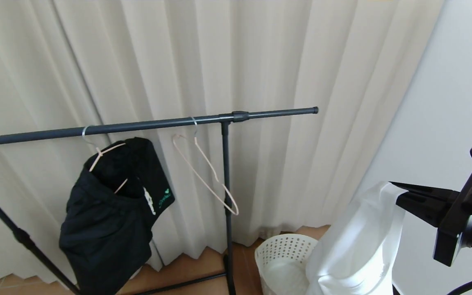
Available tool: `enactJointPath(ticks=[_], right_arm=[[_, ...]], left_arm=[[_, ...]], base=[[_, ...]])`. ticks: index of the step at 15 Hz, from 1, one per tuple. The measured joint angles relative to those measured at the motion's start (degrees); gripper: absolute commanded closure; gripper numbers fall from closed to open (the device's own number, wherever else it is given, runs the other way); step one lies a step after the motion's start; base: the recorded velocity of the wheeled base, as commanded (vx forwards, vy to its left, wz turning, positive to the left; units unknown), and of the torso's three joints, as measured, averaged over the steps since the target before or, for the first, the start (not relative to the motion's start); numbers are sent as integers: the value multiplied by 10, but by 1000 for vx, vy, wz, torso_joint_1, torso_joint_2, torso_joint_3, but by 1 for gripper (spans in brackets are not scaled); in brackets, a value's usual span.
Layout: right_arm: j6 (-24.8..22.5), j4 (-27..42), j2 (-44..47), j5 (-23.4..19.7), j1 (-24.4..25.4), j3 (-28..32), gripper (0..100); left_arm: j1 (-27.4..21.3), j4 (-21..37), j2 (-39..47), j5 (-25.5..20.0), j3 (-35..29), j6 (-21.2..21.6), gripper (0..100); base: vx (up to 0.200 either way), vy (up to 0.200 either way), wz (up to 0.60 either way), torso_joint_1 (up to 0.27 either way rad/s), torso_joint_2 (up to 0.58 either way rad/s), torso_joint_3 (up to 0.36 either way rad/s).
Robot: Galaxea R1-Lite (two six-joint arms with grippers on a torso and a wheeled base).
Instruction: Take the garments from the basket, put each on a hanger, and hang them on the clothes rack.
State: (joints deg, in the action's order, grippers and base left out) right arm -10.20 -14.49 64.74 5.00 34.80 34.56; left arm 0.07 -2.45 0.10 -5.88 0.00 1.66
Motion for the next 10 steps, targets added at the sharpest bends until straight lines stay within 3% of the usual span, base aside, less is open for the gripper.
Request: enactJointPath(ticks=[2,7,10], right_arm=[[0,0,0,1,0,0,100],[0,2,-1,1,-1,0,100],[-1,1,-1,1,-1,-1,100]], left_arm=[[0,0,0,0,0,0,0],[0,0,0,1,0,-2,0],[1,-1,0,0,0,-2,0]], base=[[0,0,300,1,-1,4],[-200,0,0,3,2,4],[0,200,0,-12,1,2]])
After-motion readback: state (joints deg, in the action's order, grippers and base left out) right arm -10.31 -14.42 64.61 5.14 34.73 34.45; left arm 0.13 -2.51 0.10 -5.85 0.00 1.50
